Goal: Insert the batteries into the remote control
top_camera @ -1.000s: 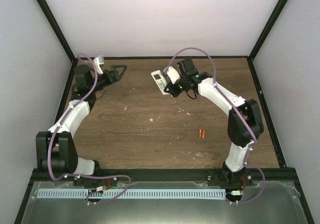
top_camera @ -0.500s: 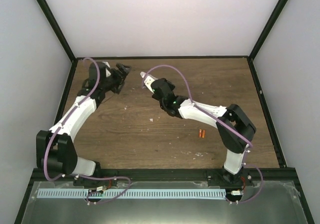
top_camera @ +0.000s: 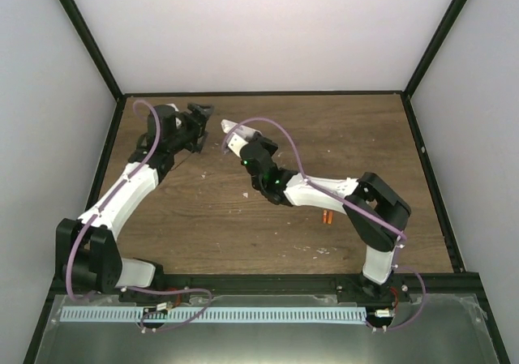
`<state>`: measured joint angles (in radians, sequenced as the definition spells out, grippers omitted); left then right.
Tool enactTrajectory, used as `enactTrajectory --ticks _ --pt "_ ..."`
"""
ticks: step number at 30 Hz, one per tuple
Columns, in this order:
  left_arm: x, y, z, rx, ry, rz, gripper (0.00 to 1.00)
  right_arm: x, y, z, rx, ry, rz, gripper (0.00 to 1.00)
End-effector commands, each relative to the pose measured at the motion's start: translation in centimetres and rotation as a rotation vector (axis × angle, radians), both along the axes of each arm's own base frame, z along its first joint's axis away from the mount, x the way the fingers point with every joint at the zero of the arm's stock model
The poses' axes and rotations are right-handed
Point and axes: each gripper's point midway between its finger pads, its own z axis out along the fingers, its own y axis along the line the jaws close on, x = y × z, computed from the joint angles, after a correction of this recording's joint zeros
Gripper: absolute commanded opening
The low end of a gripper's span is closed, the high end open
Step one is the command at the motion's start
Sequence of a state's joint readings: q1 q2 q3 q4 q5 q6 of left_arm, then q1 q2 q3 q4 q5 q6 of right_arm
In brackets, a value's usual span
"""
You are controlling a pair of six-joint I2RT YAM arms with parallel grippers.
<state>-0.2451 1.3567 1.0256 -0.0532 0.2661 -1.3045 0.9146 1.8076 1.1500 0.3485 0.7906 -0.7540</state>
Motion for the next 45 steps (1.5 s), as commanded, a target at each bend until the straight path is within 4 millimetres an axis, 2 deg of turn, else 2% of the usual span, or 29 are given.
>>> enactTrajectory --ticks 1,17,25,31,38,42,45 --pt "-0.2 -1.1 0.1 -0.025 -0.012 -0.016 0.94 -0.4 0.6 1.2 0.028 -0.043 -0.009 0.01" --pt "-0.2 -3.8 -0.2 0.049 -0.013 -0.131 0.71 -1.3 2.0 0.9 -0.013 -0.044 0.039 0.01" --pt "-0.1 -4.4 -0.7 0.063 0.003 -0.172 0.48 -1.2 2.2 0.6 -0.019 -0.046 0.046 0.01" --pt "-0.1 -4.6 -1.0 0.065 0.009 -0.183 0.38 -1.1 2.4 0.8 -0.022 -0.060 0.052 0.01" --pt "0.0 -5.0 -1.1 0.062 0.007 -0.203 0.20 -1.0 2.5 1.2 -0.023 -0.083 0.049 0.01" --pt "-0.2 -5.1 -1.8 0.060 0.018 -0.212 0.15 -0.9 2.5 1.4 -0.011 -0.091 0.044 0.01" --pt "-0.4 -5.1 -2.3 0.051 0.013 -0.216 0.11 -0.8 2.4 1.7 0.019 -0.087 0.039 0.12"
